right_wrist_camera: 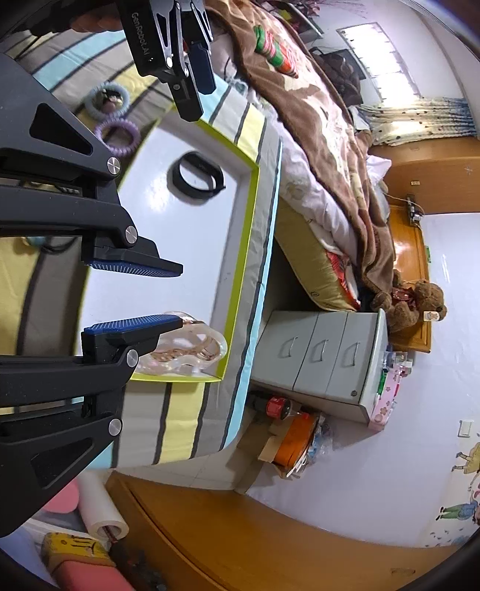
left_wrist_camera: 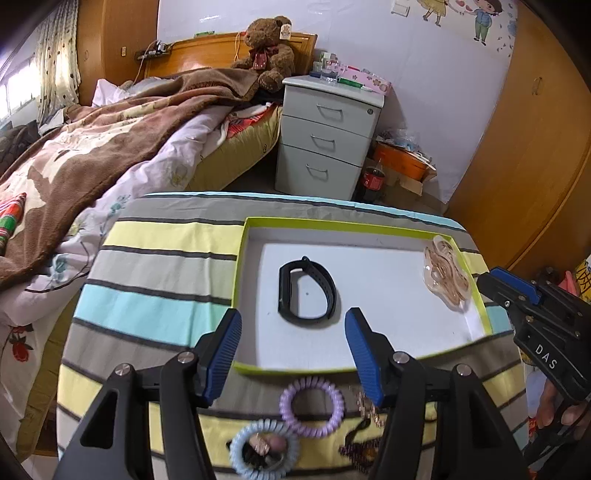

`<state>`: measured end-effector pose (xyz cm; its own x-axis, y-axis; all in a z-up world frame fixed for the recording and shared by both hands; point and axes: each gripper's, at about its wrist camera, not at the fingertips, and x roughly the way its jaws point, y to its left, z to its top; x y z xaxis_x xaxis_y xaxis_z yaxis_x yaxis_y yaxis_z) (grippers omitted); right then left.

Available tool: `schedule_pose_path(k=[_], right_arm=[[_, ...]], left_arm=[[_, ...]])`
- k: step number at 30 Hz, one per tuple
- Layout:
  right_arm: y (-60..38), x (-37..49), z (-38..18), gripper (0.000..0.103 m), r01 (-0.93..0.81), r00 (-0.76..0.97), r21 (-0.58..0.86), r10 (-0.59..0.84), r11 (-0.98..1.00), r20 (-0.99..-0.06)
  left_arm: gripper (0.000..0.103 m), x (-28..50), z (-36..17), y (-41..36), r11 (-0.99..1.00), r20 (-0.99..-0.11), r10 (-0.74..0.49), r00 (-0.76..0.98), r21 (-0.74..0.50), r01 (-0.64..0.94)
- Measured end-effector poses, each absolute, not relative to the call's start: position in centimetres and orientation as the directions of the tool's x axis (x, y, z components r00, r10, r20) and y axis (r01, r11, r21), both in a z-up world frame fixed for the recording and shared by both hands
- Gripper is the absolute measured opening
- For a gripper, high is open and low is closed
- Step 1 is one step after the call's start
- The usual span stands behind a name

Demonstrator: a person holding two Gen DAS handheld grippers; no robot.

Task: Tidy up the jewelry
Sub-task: 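Withdraw both open tools from the box back toward the jewelry, then grasp the teal-bead black hair tie with the right tool while the left grasps the blue coil tie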

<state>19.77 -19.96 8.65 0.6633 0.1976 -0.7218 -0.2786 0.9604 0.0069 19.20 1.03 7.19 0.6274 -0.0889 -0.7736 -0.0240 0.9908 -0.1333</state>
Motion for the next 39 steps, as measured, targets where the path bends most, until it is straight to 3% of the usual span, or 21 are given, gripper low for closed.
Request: schedule_pose_path(k=[12, 17, 27, 32, 39], right_arm=[[-20.5, 13.4, 8.9, 0.022, -0.298, 0.697, 0.035, 0.243, 0.954, -0.675], [-20.1, 11.4, 7.2, 0.036, -0.329, 0.669, 0.041, 0.263, 0.944, -0.695], [-18.6, 9.9, 3.9, 0.036, -0.372, 0.603, 0.019, 0.257, 0.928, -0.755], [-19.2, 11.1, 3.1, 0.036, -0.276, 0.583, 0.083, 0.236, 0.958, -0.777], [-18.8, 12.9, 2.0, 0.036, -0.194, 0.553, 0.121, 0.211, 0.973, -0.806]], left_arm=[[0.061, 13.4, 7.9, 2.8, 0.993, -0.757, -0.077, 0.649, -0.115, -0.015], [0.063, 11.2, 6.3, 3.9, 0.991, -0.777, -0.093, 0.623, -0.134, -0.019], [0.071, 7.0, 3.0, 5.4, 0.985, -0.824, -0.147, 0.547, -0.175, 0.002], [0.072, 6.0, 2.4, 5.3, 0.988, -0.831, -0.139, 0.538, -0.154, 0.018], [0.072, 6.3, 1.8, 5.9, 0.975, -0.824, -0.191, 0.534, -0.220, 0.010]])
